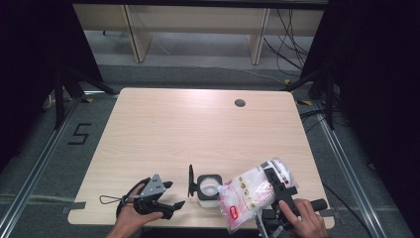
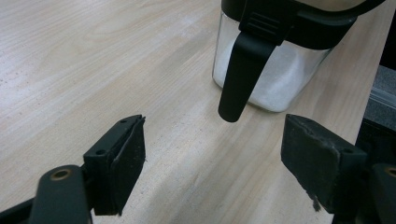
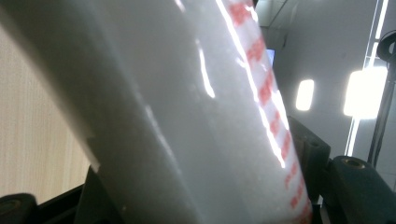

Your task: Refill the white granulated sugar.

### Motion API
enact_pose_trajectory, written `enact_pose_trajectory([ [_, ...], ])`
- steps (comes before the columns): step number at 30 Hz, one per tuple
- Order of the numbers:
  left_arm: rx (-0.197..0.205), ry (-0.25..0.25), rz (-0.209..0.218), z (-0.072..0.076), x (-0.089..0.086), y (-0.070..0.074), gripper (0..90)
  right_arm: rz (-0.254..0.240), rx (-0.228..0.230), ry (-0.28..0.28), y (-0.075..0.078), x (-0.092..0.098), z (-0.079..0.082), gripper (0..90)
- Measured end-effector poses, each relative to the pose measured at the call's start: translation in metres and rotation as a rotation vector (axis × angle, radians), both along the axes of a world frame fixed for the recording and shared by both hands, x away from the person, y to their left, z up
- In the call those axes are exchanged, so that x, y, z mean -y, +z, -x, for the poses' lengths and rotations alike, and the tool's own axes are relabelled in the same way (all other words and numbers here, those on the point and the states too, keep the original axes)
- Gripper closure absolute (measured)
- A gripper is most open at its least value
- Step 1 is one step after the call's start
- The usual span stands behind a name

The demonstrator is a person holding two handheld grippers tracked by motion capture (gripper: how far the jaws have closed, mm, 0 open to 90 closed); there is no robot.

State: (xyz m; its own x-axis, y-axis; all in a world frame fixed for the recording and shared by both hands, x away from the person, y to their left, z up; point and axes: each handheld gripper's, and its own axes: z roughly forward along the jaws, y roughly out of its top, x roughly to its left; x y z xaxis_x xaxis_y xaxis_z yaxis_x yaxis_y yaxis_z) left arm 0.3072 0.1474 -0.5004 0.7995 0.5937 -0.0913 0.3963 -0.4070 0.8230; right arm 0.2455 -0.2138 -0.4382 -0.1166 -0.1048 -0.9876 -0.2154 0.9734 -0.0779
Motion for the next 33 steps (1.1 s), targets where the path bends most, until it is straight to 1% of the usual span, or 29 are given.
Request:
enact_pose_trajectory([
  [1, -0.001, -0.002, 0.000, 0.0000, 0.0000, 0.0000, 21.5, 0.043, 0.011, 0.017, 0.0034, -0.0010, -0.0007, 41.1],
  [2, 0.003, -0.003, -0.003, -0.0001, -0.0002, 0.0002, 21.5, 0.036, 0.017, 0.033, 0.0029, -0.0007, -0.0018, 41.1],
  [4, 0.000, -0.002, 0.000, 0.0001, 0.0000, 0.0001, 21.5, 0.018, 0.010, 0.023, 0.0016, -0.0001, -0.0015, 41.1],
  [5, 0.013, -0.014, -0.009, -0.0009, -0.0007, 0.0004, 21.5, -0.008, 0.004, 0.013, -0.0001, 0.0006, -0.0011, 41.1],
  [6, -0.001, 0.002, 0.001, 0.0001, 0.0000, 0.0000, 21.5, 0.011, -0.001, 0.003, 0.0020, 0.0001, -0.0002, 41.1],
  [7, 0.001, 0.001, 0.000, 0.0001, -0.0001, 0.0001, 21.5, 0.036, 0.002, 0.010, 0.0039, -0.0004, -0.0006, 41.1],
  [9, 0.008, -0.007, -0.007, -0.0004, -0.0004, 0.0004, 21.5, 0.011, -0.004, 0.013, 0.0023, 0.0003, -0.0012, 41.1],
  [10, 0.010, -0.012, -0.008, -0.0007, -0.0004, 0.0004, 21.5, -0.038, -0.016, 0.006, -0.0011, 0.0015, -0.0013, 41.1],
  [11, -0.002, -0.001, 0.001, 0.0002, 0.0002, 0.0000, 21.5, -0.030, -0.029, 0.002, -0.0004, 0.0015, -0.0015, 41.2],
  [12, 0.004, -0.004, -0.003, 0.0000, -0.0002, 0.0003, 21.5, -0.014, -0.022, 0.019, 0.0002, 0.0014, -0.0028, 41.1],
  [13, 0.010, -0.010, -0.008, -0.0005, -0.0007, 0.0006, 21.5, -0.003, -0.013, 0.011, 0.0002, 0.0011, -0.0021, 41.1],
  [14, 0.000, 0.001, 0.000, 0.0002, -0.0002, 0.0001, 21.5, -0.066, -0.038, -0.022, -0.0051, 0.0024, -0.0008, 41.2],
  [15, 0.001, 0.000, -0.001, 0.0001, -0.0003, 0.0002, 21.5, -0.044, -0.049, -0.008, -0.0031, 0.0020, -0.0021, 41.2],
  [16, 0.000, 0.000, -0.001, 0.0001, -0.0002, 0.0002, 21.5, -0.007, -0.040, 0.000, -0.0001, 0.0012, -0.0021, 41.2],
  [17, 0.003, -0.003, -0.003, -0.0001, -0.0003, 0.0003, 21.5, 0.009, -0.041, 0.009, 0.0016, 0.0007, -0.0027, 41.2],
  [18, 0.012, -0.013, -0.010, -0.0007, -0.0007, 0.0006, 21.5, -0.001, -0.011, 0.011, 0.0010, 0.0011, -0.0019, 41.2],
  [19, 0.016, -0.019, -0.012, -0.0012, -0.0008, 0.0006, 21.5, -0.015, -0.019, 0.024, -0.0001, 0.0017, -0.0034, 41.2],
  [20, 0.016, -0.019, -0.012, -0.0011, -0.0008, 0.0006, 21.5, -0.035, -0.010, 0.031, -0.0013, 0.0026, -0.0039, 41.2],
  [21, 0.016, -0.018, -0.012, -0.0011, -0.0008, 0.0006, 21.5, -0.024, -0.004, 0.033, -0.0002, 0.0027, -0.0041, 41.3],
  [22, 0.016, -0.018, -0.012, -0.0012, -0.0009, 0.0006, 21.5, -0.010, -0.011, 0.007, 0.0014, 0.0025, -0.0022, 41.3],
  [23, 0.006, -0.004, -0.006, -0.0002, -0.0004, 0.0004, 21.5, -0.023, -0.021, 0.002, 0.0005, 0.0034, -0.0024, 41.3],
  [24, 0.007, -0.006, -0.006, -0.0004, -0.0004, 0.0003, 21.5, -0.004, -0.007, 0.002, 0.0026, 0.0032, -0.0019, 41.3],
  [25, 0.008, -0.011, -0.007, -0.0006, -0.0004, 0.0003, 21.5, -0.001, 0.000, 0.004, 0.0032, 0.0033, -0.0018, 41.3],
  [27, -0.003, 0.000, 0.001, 0.0002, 0.0002, 0.0000, 21.5, 0.002, 0.002, 0.003, 0.0034, 0.0032, -0.0017, 41.3],
  [28, -0.003, 0.000, 0.002, 0.0003, 0.0003, 0.0000, 21.5, -0.018, -0.013, -0.002, 0.0012, 0.0036, -0.0021, 41.3],
  [29, 0.001, -0.004, -0.002, 0.0000, 0.0000, 0.0001, 21.5, -0.020, -0.016, -0.006, 0.0007, 0.0035, -0.0018, 41.3],
  [30, 0.003, -0.003, -0.003, -0.0001, -0.0002, 0.0002, 21.5, -0.011, 0.004, 0.032, 0.0011, 0.0031, -0.0039, 41.3],
  [32, 0.005, -0.005, -0.004, -0.0003, -0.0004, 0.0003, 21.5, -0.034, -0.022, -0.007, -0.0003, 0.0029, -0.0013, 41.3],
  [33, 0.005, -0.004, -0.005, -0.0001, -0.0004, 0.0003, 21.5, 0.006, -0.005, 0.019, 0.0027, 0.0019, -0.0026, 41.3],
])
